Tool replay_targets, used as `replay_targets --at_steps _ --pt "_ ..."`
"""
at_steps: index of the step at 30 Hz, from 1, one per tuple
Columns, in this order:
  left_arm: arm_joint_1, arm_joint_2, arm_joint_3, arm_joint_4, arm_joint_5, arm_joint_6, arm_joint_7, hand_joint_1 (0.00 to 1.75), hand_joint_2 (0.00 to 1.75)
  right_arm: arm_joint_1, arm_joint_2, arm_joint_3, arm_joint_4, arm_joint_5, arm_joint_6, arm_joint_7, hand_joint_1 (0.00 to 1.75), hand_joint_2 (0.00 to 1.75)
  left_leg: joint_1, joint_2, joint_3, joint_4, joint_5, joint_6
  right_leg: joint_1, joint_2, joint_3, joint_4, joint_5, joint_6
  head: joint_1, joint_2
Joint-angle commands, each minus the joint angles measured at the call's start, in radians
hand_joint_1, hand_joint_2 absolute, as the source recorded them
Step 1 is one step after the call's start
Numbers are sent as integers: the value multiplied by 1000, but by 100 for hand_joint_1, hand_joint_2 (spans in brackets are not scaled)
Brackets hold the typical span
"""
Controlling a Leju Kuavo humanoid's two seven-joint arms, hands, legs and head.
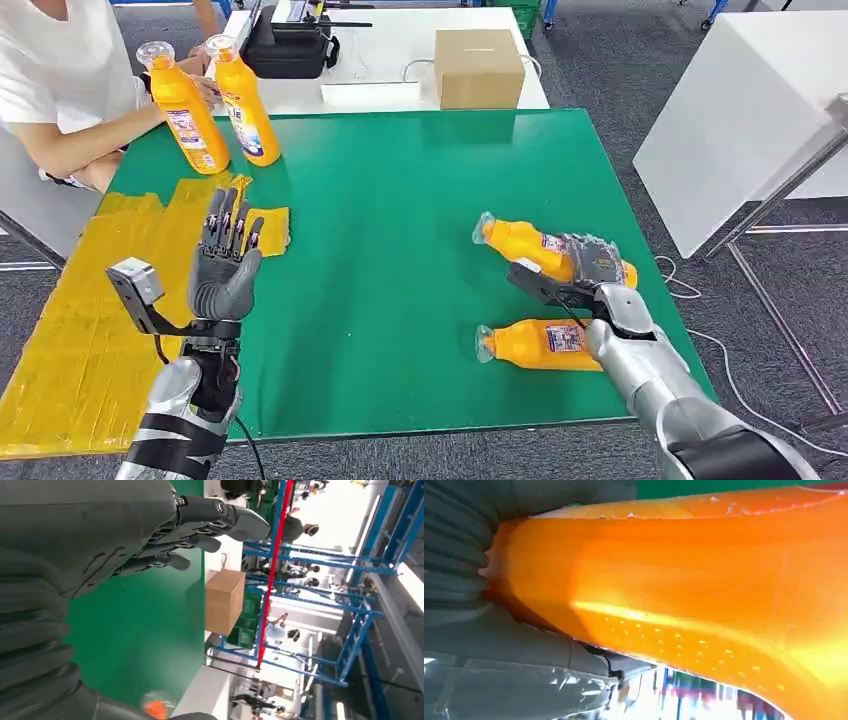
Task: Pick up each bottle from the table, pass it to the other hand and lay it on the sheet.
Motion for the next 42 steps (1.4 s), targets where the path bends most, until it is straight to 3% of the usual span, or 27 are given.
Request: replay_targets --at_steps 1,3,5,12,14,16,19,22,25,39,42 --pt "-10 14 -24 0 -11 0 11 0 175 71 52 -128 -222 -2 -29 0 175 175 0 0 1 -1 -1 -1 0 0 1 0 -1 0 0 0" --pt "-10 14 -24 0 -11 0 11 0 175 71 52 -128 -222 -2 -29 0 175 175 0 0 1 0 -1 -1 0 -1 1 0 -1 -1 0 0" --pt "-15 24 -46 6 -40 -5 20 0 175 94 66 -158 -256 72 -150 15 175 175 0 1 2 0 -1 -1 0 0 1 0 -1 -1 0 0" --pt "-39 34 -97 59 -61 -30 42 0 175 222 155 -274 -528 -8 -302 -117 175 175 0 0 1 -1 -1 -2 0 -1 1 -1 -1 -1 0 0" --pt "-57 30 -105 74 -54 -39 46 0 175 229 188 -257 -580 -105 -264 -185 175 175 0 0 2 -1 -1 -2 0 -1 1 0 -2 -1 0 0" --pt "-77 33 -123 89 -42 -46 51 0 175 234 234 -199 -620 -314 -95 -253 175 175 0 1 -1 0 0 -1 0 0 -1 0 0 -1 0 0" --pt "-89 42 -139 97 -41 -55 57 0 175 232 260 -160 -610 -413 -19 -267 175 175 1 4 2 0 -2 -3 1 2 1 0 -1 -2 0 0" --pt "-114 47 -168 109 -29 -76 60 0 175 227 271 -116 -573 -616 156 -333 175 175 1 3 2 -1 -1 -3 1 0 1 0 -1 -1 0 0" --pt "-135 41 -212 136 -23 -104 78 0 175 235 298 -90 -538 -699 226 -369 175 175 2 0 1 -1 0 -1 1 -1 0 -1 -1 -1 0 0" --pt "-145 32 -311 125 -11 -113 84 0 175 210 341 4 -389 -733 256 -379 171 175 1 2 6 -2 -2 -3 1 -1 5 -2 -2 -2 0 0" --pt "-144 33 -314 126 -10 -112 84 0 175 207 342 11 -382 -731 255 -379 171 175 1 1 1 -1 0 -1 1 0 0 -1 0 -1 0 0"
